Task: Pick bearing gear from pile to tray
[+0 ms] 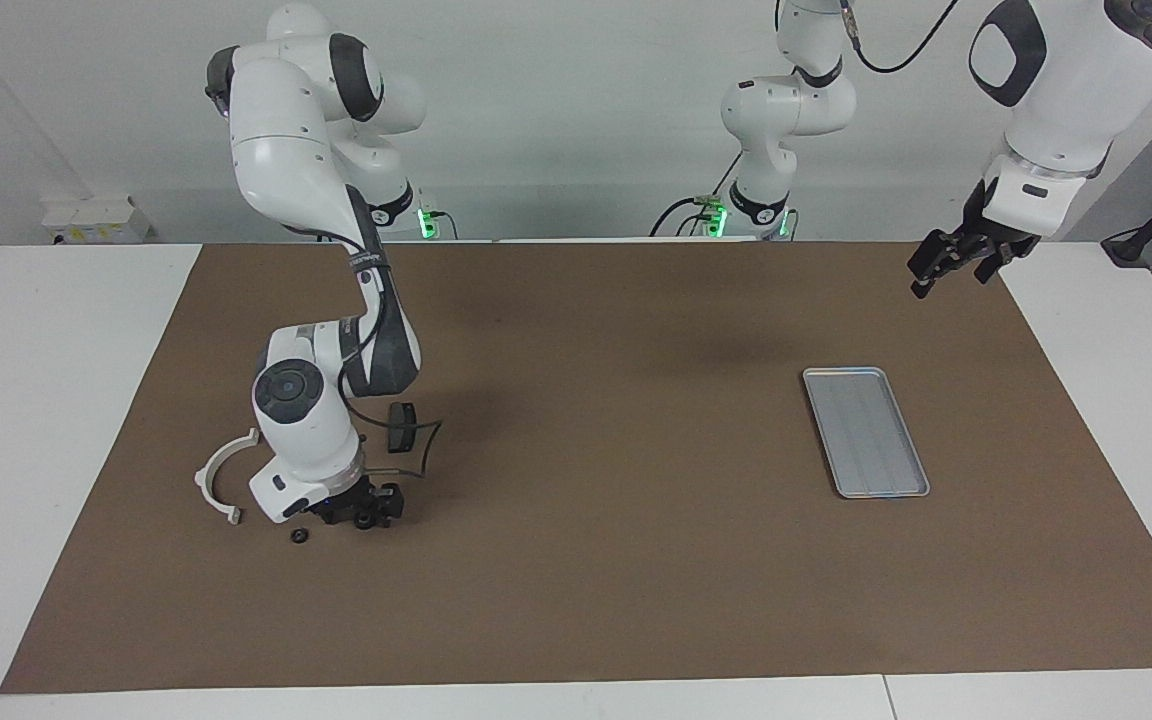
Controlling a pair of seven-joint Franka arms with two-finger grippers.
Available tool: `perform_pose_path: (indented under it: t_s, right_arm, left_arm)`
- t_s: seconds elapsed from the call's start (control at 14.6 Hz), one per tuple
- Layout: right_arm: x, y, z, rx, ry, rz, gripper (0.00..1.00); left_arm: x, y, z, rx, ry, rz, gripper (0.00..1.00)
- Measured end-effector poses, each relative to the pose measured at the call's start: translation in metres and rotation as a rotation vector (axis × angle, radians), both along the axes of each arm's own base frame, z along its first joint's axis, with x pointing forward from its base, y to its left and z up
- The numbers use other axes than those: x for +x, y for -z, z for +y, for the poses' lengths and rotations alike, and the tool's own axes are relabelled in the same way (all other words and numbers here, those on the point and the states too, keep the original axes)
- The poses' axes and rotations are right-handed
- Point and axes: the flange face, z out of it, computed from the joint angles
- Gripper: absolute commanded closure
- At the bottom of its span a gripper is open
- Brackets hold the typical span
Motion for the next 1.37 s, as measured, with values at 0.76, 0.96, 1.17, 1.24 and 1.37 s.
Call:
perform_pose_path:
  t_s: [0.76, 0.96, 1.17, 1.24, 1.37]
  right_arm:
    - [-0.004, -0.001, 0.002, 0.013, 0.015, 0.047, 0.34]
    - [-0.004, -0.003, 0.002, 0.015, 0.016, 0.041, 0.55]
    - [-0.002, -0.007, -0.005, 0.017, 0.026, 0.027, 0.72]
    - [-0.001, -0.01, -0.007, 0.02, 0.031, 0.021, 0.75]
    - [-0.001, -0.009, -0.01, 0.021, 0.036, 0.02, 0.88]
  left_arm:
    - [0.0, 0.0, 0.0, 0.0, 0.0, 0.0, 0.0]
    - [0.0, 0.0, 0.0, 0.0, 0.0, 0.0, 0.0]
    - [0.0, 0.0, 0.0, 0.0, 0.0, 0.0, 0.0]
    - [0.0, 0.0, 0.0, 0.0, 0.0, 0.0, 0.0]
    - [0.0, 0.0, 0.0, 0.0, 0.0, 0.0, 0.0]
